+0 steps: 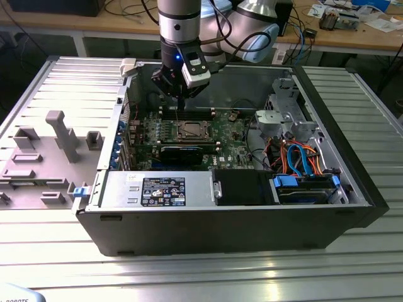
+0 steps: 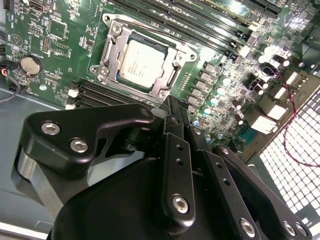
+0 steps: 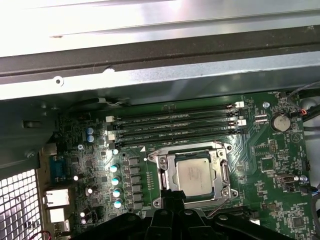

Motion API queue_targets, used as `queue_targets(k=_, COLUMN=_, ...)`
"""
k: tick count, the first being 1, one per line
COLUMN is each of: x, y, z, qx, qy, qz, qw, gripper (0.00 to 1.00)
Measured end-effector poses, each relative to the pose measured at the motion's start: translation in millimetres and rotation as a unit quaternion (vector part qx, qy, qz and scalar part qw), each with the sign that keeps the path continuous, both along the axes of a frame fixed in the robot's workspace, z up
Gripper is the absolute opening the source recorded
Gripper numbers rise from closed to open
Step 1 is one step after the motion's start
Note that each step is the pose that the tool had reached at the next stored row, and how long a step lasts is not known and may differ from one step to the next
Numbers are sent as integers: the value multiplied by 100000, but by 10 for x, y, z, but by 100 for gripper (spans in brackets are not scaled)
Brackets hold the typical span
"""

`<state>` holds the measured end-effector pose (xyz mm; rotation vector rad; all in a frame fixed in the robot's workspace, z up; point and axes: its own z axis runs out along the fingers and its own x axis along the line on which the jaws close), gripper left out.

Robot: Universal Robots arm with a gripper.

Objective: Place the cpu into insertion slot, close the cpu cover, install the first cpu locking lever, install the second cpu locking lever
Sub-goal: 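Install the first cpu locking lever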

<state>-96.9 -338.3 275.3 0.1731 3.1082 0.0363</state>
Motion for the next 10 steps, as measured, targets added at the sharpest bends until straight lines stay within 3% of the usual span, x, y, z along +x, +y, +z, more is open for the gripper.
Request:
queue_targets(k=4, x=-74, y=-1, z=-2, qx=-6, qy=6, qz=7, qw=100000, gripper=11)
queue_targets(k=7, x=-203, y=0, z=-7, qx=-9, qy=18, qz=52, qw=100000, gripper=11)
queue_targets(k=8, x=-213, y=0, z=-12, qx=-1, qy=3, qz=482, qw=99999, gripper=11)
queue_targets(k=10, x=-214, y=1, z=-25, qx=-16, qy=5, qz=3131, qw=99951, gripper=11)
